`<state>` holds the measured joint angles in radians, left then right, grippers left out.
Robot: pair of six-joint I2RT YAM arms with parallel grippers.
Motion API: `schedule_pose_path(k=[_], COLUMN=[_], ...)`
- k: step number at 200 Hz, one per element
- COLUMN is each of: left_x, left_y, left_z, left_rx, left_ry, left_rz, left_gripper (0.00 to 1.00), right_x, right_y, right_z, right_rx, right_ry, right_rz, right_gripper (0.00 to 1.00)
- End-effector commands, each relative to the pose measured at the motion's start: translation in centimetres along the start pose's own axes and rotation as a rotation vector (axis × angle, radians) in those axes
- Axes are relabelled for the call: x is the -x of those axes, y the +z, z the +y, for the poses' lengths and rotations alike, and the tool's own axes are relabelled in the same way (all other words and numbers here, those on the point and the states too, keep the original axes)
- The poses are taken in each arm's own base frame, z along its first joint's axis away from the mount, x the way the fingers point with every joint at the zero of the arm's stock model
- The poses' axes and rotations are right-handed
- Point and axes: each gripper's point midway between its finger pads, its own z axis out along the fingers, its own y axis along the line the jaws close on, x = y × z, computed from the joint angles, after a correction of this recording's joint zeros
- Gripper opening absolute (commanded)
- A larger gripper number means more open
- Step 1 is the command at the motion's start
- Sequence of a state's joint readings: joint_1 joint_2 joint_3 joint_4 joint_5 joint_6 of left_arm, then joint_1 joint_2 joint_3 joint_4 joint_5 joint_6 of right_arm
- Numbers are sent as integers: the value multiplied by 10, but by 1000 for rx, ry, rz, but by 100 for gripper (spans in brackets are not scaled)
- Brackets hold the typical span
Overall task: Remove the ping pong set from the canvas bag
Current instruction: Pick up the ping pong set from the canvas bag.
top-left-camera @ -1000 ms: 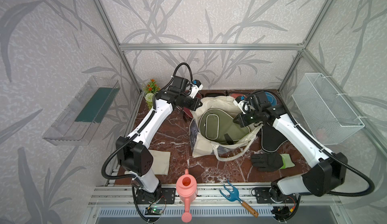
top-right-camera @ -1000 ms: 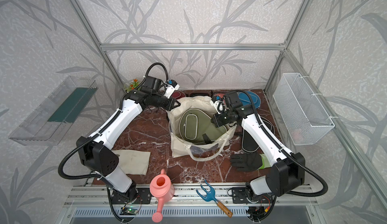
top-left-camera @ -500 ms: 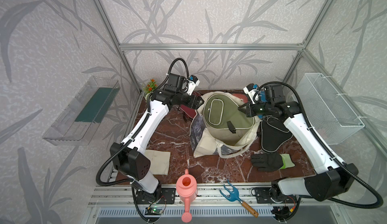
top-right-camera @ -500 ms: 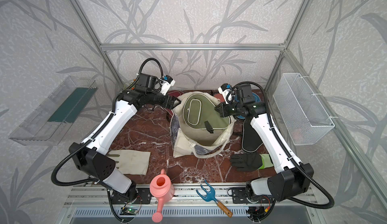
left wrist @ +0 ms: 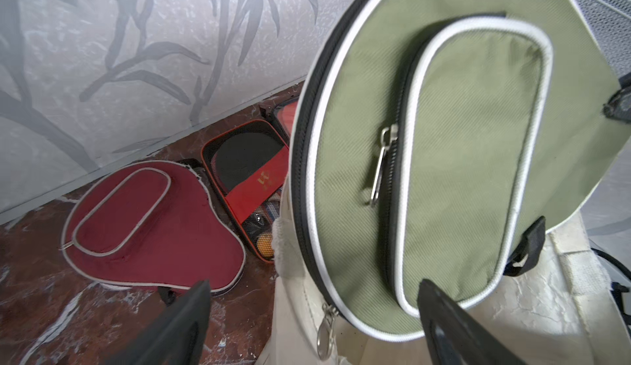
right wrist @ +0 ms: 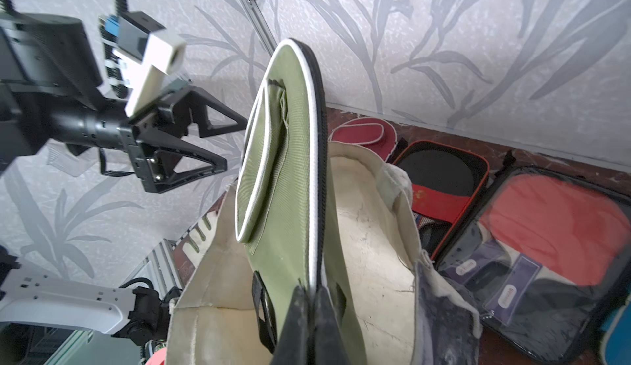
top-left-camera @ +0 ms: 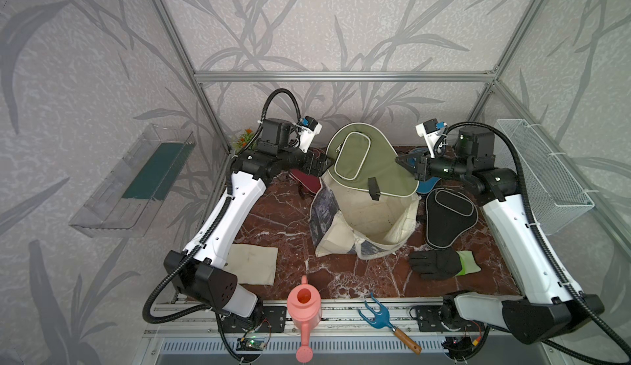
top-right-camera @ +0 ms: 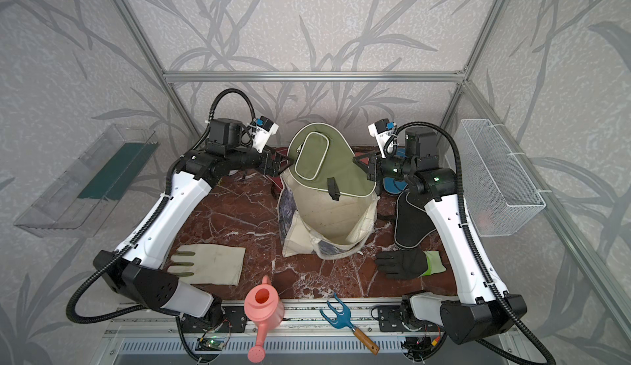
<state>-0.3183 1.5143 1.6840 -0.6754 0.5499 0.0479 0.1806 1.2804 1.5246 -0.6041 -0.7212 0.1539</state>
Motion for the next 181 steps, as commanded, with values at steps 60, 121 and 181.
schedule_pose_path(k=[60,121,181], left_x=[14,23,39], left_y=[-19,-36,-42], left_z=[-50,-75,-76], left_rx=[-399,-536,-527], left_ry=[2,46,48], left_rz=[-98,-160,-212], left_gripper=[92,67,20], right_x=[39,33,6], right_y=[-18,1,29], right_z=[41,31,26], right_rx=[196,242,254], right_ry=[-82,-30,8], right_rz=[-151,-141,-83], right_gripper=[0,0,0])
